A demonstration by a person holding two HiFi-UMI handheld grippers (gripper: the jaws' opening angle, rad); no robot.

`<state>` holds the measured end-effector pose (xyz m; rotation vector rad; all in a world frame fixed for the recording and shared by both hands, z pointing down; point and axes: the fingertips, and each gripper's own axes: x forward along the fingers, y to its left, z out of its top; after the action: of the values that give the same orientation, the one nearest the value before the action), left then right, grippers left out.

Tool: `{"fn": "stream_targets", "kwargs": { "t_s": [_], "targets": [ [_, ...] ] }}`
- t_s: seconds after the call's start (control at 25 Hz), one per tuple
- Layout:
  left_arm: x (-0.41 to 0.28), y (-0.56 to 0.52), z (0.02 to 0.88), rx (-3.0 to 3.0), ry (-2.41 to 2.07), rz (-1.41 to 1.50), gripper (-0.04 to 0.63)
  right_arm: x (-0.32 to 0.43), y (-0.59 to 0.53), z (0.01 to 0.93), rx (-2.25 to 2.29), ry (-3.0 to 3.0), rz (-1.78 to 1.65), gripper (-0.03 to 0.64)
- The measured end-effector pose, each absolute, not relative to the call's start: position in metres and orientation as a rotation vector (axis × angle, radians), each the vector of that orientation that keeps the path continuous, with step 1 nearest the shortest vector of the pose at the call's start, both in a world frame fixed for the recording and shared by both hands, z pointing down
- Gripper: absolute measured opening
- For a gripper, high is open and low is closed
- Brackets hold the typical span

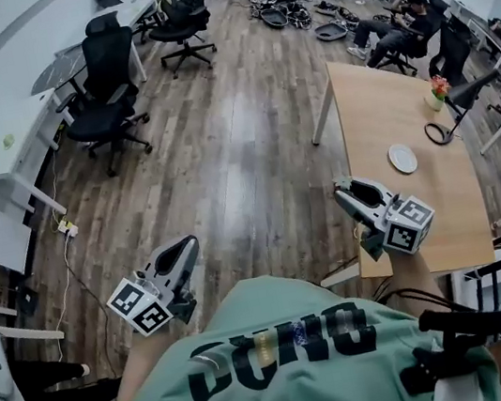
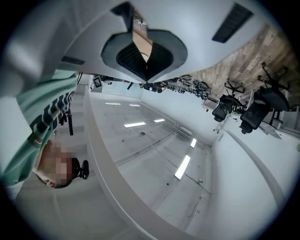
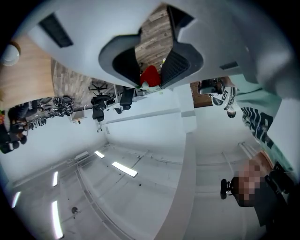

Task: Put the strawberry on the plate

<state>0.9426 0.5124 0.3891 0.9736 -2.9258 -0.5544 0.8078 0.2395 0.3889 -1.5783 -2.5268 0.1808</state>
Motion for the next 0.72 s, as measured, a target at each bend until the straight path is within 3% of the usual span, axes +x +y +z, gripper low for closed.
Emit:
{"fn": "stream_targets", "kwargs": {
  "t_s": [0.36,0.72],
  "targets": [
    [0.867,0.533,0.386,0.853,-2.961,-0.518,0.005,0.704,0.264,0.384,-1.670,-2.500,0.172,0.141],
    [0.713,0.472,0.355,0.897,-2.957,-0.433,0.005,0.559,0.230,0.367,-1.781,-2.495,0.198,0.141]
  ]
}}
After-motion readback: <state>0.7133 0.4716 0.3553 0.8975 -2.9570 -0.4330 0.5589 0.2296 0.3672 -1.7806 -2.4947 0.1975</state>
